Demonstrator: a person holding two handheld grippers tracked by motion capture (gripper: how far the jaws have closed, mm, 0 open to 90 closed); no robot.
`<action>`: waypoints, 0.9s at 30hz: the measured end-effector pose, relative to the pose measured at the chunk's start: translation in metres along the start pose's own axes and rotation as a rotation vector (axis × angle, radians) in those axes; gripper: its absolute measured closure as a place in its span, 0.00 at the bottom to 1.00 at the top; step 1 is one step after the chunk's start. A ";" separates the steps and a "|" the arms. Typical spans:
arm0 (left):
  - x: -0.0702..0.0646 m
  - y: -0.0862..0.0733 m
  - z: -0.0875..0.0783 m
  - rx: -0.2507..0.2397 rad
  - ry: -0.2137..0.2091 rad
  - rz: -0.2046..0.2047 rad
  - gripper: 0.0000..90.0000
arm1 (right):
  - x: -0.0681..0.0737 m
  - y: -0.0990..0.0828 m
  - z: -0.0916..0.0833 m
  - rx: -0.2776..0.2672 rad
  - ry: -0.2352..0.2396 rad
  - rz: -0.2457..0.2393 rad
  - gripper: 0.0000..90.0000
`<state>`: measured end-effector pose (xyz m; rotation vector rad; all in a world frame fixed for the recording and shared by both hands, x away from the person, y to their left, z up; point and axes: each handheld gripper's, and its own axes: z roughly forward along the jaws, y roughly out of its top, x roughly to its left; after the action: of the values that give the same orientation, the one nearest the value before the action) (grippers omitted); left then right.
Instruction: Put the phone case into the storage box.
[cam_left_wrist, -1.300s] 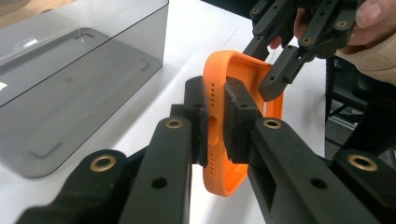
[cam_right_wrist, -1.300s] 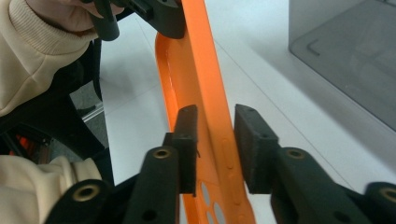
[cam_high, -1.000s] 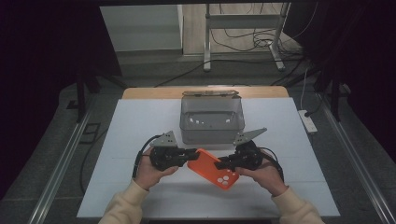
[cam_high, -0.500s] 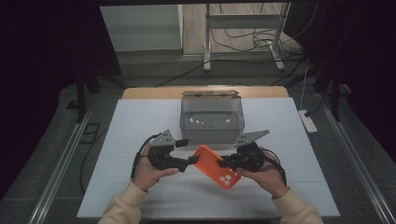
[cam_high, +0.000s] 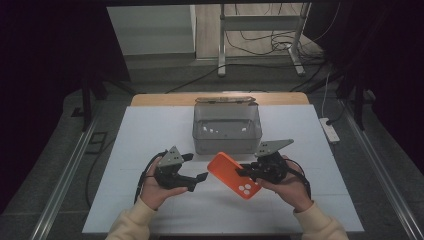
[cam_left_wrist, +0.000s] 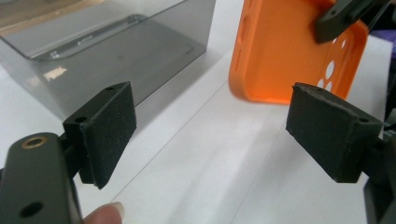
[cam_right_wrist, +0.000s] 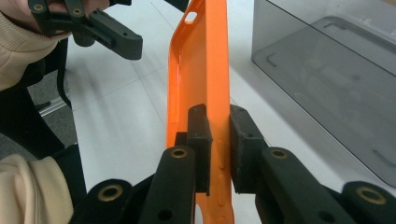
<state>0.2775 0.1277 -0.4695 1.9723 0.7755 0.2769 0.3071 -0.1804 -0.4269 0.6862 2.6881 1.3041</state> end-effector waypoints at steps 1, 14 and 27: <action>0.000 -0.001 0.000 0.002 0.005 -0.001 0.17 | 0.000 0.000 0.000 -0.002 -0.002 -0.001 0.89; 0.004 -0.022 -0.012 0.038 0.115 -0.022 0.14 | 0.003 0.002 -0.005 0.015 -0.036 -0.032 0.89; 0.015 -0.042 -0.024 0.042 0.149 -0.064 0.14 | 0.003 0.003 -0.014 0.011 -0.046 -0.028 0.89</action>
<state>0.2605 0.1681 -0.4954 1.9788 0.9447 0.3749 0.3023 -0.1873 -0.4153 0.6693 2.6605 1.2532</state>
